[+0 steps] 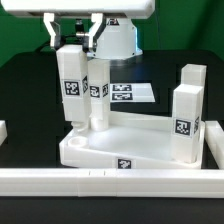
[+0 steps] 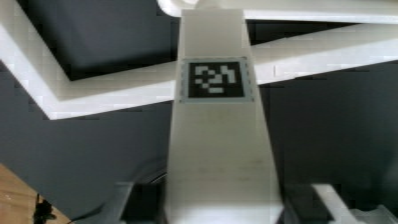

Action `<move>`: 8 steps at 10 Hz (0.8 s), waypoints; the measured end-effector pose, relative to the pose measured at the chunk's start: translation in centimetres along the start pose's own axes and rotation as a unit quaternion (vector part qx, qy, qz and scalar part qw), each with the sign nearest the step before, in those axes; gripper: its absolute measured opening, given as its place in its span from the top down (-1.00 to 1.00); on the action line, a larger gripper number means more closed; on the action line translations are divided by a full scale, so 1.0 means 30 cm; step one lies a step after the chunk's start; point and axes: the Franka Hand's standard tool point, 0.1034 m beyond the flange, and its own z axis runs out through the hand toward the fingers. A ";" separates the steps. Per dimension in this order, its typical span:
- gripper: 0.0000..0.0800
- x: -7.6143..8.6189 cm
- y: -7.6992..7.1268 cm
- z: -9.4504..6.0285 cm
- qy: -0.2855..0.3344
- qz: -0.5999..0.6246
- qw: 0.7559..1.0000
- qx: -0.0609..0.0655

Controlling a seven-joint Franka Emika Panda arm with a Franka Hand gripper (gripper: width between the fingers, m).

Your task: Assemble desk

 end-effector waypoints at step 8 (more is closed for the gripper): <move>0.28 -0.068 0.013 0.059 -0.010 -0.010 1.000 -0.011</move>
Offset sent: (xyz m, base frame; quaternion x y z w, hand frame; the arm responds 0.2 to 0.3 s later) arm -0.0139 -0.0114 -0.0192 -0.0227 0.0147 -0.0200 0.9994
